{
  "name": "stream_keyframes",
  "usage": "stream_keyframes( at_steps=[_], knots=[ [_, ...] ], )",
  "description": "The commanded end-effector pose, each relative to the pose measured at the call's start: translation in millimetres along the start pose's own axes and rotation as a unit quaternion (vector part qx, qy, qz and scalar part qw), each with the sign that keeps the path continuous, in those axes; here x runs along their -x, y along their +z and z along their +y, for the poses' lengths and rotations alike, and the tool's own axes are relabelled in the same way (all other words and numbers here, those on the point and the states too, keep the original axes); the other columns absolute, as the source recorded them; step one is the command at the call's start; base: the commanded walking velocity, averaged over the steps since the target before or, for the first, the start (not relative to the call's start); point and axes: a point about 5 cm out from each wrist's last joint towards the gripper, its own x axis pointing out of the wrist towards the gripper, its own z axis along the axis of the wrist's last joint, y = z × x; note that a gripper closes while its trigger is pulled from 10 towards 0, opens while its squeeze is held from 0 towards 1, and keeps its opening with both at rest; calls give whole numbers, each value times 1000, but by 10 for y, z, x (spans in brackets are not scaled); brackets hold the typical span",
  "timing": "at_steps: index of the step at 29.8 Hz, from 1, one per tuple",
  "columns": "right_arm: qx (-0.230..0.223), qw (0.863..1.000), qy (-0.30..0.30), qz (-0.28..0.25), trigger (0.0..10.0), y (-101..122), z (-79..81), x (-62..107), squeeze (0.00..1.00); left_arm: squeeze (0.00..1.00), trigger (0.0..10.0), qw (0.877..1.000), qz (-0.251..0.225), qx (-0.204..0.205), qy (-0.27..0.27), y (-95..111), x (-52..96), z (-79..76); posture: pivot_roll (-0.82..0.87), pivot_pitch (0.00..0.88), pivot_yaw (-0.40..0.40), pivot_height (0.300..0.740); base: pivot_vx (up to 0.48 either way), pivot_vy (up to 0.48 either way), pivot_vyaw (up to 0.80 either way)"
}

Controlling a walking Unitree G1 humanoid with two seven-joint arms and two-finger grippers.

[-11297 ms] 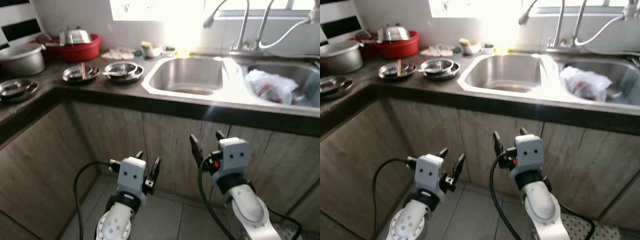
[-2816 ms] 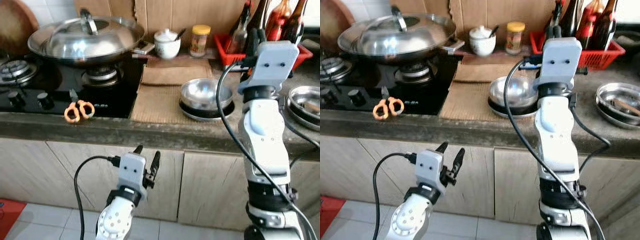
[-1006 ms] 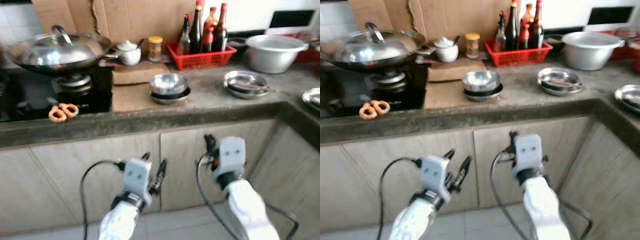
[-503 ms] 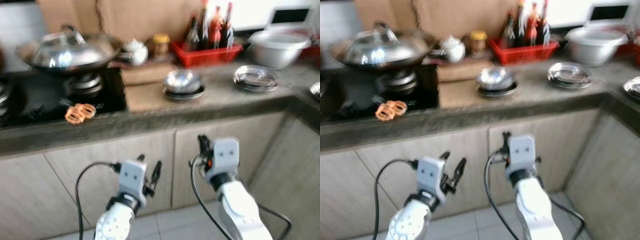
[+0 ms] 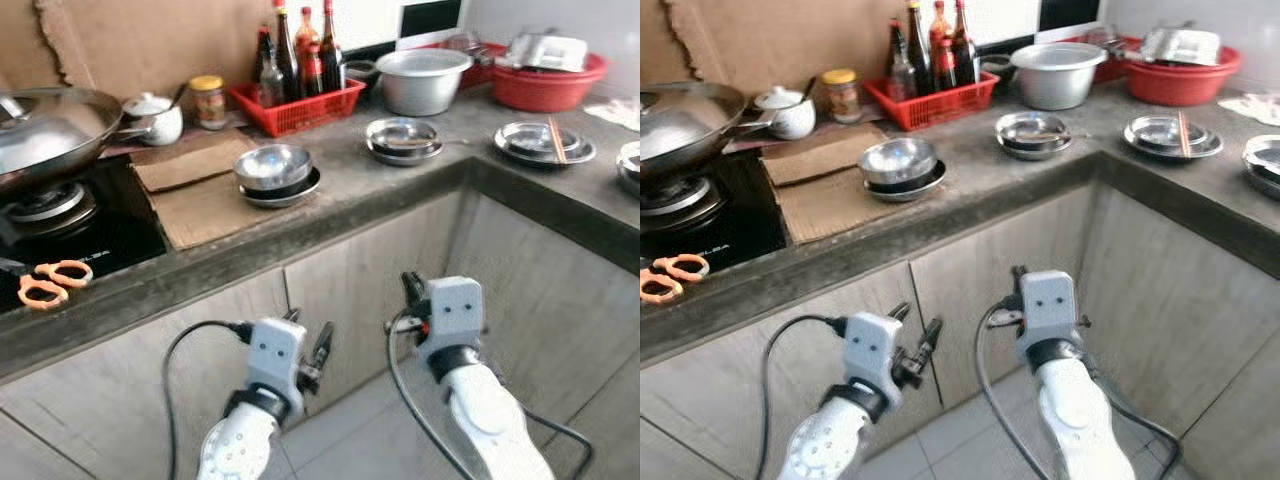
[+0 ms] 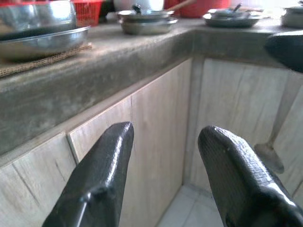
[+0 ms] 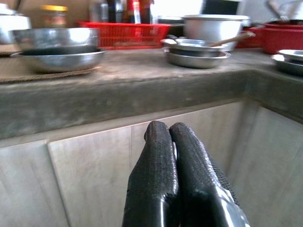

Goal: Kitchen organization

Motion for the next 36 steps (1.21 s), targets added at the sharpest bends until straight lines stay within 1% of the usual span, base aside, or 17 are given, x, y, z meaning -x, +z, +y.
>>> stream_keyframes(
  at_steps=[1,5,7,9,11,13,24,28,36],
  knots=[
    [-9,1000,12,-6,0,45,84,4,0,0,10000,1000,5,-11,9,-4,21,58,73,44,28,740,0,0,-800],
    [-8,1000,13,-3,0,38,100,16,0,0,10000,1000,5,-12,4,0,24,57,72,45,32,740,0,0,-800],
    [-9,1000,13,-1,0,30,109,26,0,0,10000,1000,7,-25,-4,-2,24,51,72,46,37,740,0,0,-800],
    [-9,1000,12,-1,0,32,112,26,0,0,10000,999,7,-29,-10,-4,23,39,73,46,43,740,0,0,-800],
    [-10,1000,9,-2,0,34,109,23,0,0,10000,999,5,-40,-28,1,17,-5,79,48,41,740,0,-396,-800],
    [-10,1000,9,-2,0,35,111,22,0,0,10000,999,5,-42,-28,1,17,-7,79,48,41,740,0,-442,-800],
    [-8,1000,10,-5,0,59,107,3,0,0,10000,999,10,-33,-23,-7,15,-12,75,51,34,740,25,-426,-800],
    [-6,1000,11,-9,0,77,110,-6,0,0,10000,1000,17,-20,-8,-19,6,24,75,52,33,740,63,0,-800],
    [-3,1000,12,-14,0,100,99,-29,0,0,10000,999,10,-31,-23,-3,10,-9,68,51,33,740,35,-47,-800]
  ],
)
